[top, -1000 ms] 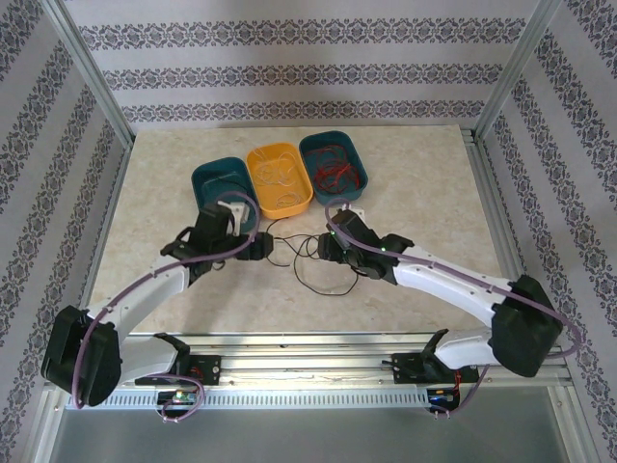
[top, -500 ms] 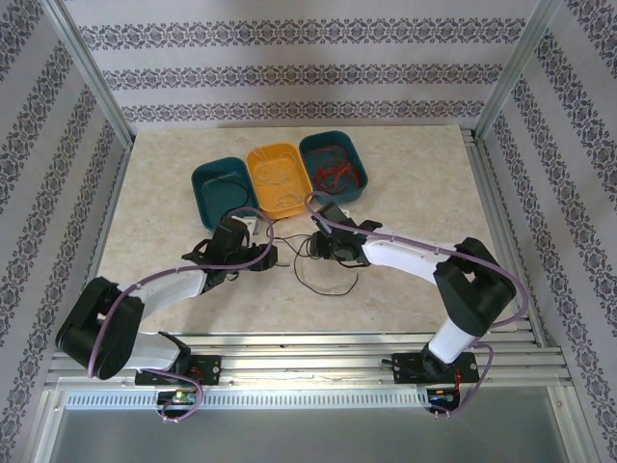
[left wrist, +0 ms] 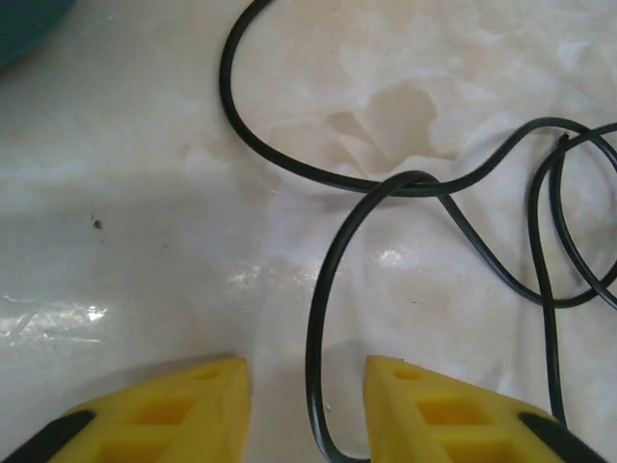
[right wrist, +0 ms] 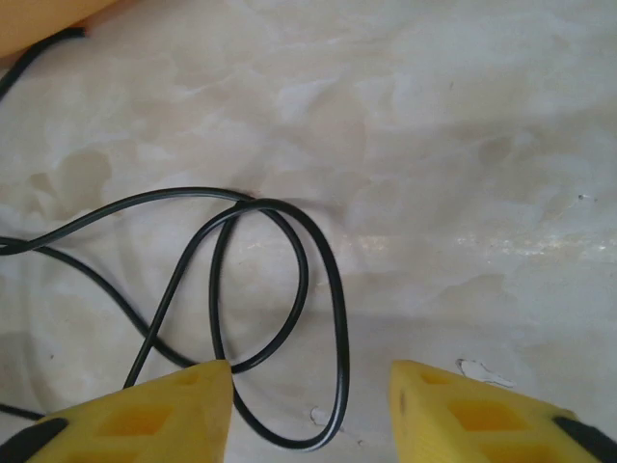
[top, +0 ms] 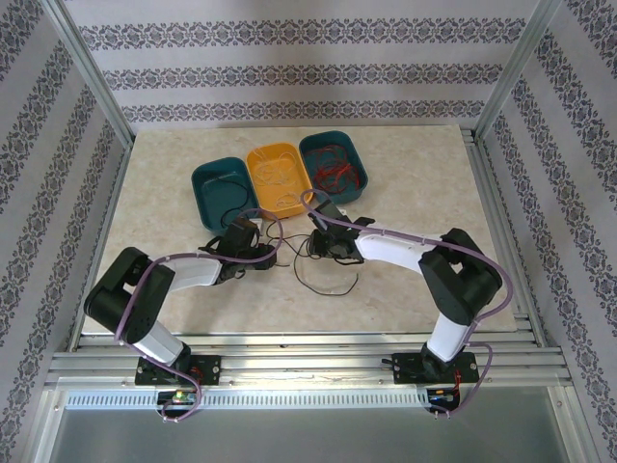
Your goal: Untangle the cables
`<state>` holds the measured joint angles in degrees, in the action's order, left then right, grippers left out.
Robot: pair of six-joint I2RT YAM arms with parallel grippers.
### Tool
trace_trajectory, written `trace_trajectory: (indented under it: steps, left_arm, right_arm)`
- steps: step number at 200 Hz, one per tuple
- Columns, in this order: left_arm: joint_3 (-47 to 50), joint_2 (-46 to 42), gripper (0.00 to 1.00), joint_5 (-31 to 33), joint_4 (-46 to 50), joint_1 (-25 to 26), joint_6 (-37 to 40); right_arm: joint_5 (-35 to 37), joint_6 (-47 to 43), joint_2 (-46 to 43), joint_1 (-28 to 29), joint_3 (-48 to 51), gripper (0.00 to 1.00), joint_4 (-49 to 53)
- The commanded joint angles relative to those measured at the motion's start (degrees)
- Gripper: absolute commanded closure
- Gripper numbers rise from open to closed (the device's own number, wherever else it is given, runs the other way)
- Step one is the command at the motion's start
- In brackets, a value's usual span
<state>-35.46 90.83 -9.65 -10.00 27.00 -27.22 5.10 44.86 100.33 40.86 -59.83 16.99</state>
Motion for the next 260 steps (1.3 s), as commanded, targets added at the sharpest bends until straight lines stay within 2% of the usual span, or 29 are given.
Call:
trace_trajectory:
  steps: [1,20,32,55,77,118,151,197,204,215,226,260]
  left_arm:
    - [-1.5,4.2,0.74,-1.6,-5.3,1.1,-0.2]
    - [-2.1,4.7,0.88,-1.4,-4.8,1.1,-0.3]
    - [-2.0,3.9,0.94,-0.6,-3.6,1.2,-0.3]
    - [-1.4,-0.5,1.00,2.4,-0.2,1.6,0.7]
    - [-0.7,-6.8,1.00,6.8,5.1,1.8,1.7]
    - [-0.7,-20.0,1.00,12.1,13.8,1.8,3.6]
    - [-2.6,-27.9,1.00,11.8,18.4,2.1,6.3]
    - [-6.8,-34.6,1.00,9.4,23.2,2.9,9.3]
    - [-7.2,-35.2,1.00,8.4,23.2,2.9,9.5]
    - [-7.5,-36.0,1.00,6.3,22.8,3.0,9.6]
    - [-7.8,-36.5,1.00,4.7,22.4,3.0,9.6]
    - [-8.5,-37.2,1.00,5.5,23.0,3.1,8.4]
  right_arm:
    - [-0.2,0.7,2.1,-0.7,0.8,0.63,-0.9]
    - [-1.0,0.8,2.7,-1.3,1.3,0.74,-1.9]
    - [-0.8,0.8,2.4,-1.6,1.7,0.79,-2.0]
    - [0.4,0.8,0.6,-2.0,3.1,0.88,-1.6]
    - [2.0,1.0,-1.9,-2.8,5.1,0.91,-1.0]
    - [3.6,1.6,-5.4,-3.9,8.9,0.89,-0.4]
    - [4.3,2.2,-6.6,-4.2,10.5,0.90,-0.8]
    - [5.4,2.3,-7.9,-4.8,11.1,0.93,0.1]
    - [5.7,2.2,-8.3,-5.0,11.2,0.91,0.3]
    - [5.6,2.3,-9.1,-5.2,11.4,0.81,0.7]
    - [5.6,2.0,-10.1,-5.3,11.6,0.76,0.7]
    - [6.3,1.9,-13.0,-5.4,12.8,0.71,0.8]
